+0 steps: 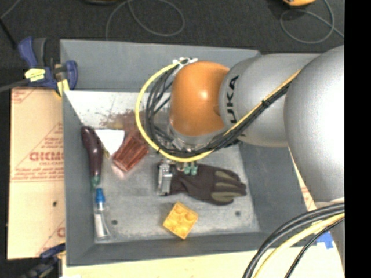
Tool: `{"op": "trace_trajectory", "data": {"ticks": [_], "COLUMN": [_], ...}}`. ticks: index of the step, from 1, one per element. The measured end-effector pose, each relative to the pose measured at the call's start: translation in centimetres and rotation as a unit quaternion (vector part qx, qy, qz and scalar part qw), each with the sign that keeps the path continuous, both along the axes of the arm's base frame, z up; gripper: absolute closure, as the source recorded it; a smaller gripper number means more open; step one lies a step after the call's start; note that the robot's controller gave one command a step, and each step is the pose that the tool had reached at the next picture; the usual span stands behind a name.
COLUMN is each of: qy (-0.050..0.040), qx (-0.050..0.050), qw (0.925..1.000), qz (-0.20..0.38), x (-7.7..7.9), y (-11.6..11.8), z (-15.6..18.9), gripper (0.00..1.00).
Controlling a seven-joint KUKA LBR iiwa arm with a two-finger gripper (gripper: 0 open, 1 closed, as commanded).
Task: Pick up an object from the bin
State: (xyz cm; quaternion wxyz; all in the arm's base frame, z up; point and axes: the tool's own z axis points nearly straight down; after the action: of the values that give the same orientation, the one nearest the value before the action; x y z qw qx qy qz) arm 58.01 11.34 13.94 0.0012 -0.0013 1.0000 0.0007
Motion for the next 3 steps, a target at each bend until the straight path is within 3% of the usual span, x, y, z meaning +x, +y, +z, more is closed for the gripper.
{"op": "trace_trajectory", "data": {"ticks": [1, 2, 3], "qy": [0.0002, -0.0013, -0.0007], "qx": [0.0, 0.001, 0.001], "qw": [0.9998, 1.0, 0.9993], "qz": [0.018, -0.004, -0.036], "x": [-1.6, -3.1, -3.3], "y": [-3.0, -6.4, -8.8], "z": [-1.4, -2.9, -4.8], "gripper": [0.0, 0.0, 1.0]}}
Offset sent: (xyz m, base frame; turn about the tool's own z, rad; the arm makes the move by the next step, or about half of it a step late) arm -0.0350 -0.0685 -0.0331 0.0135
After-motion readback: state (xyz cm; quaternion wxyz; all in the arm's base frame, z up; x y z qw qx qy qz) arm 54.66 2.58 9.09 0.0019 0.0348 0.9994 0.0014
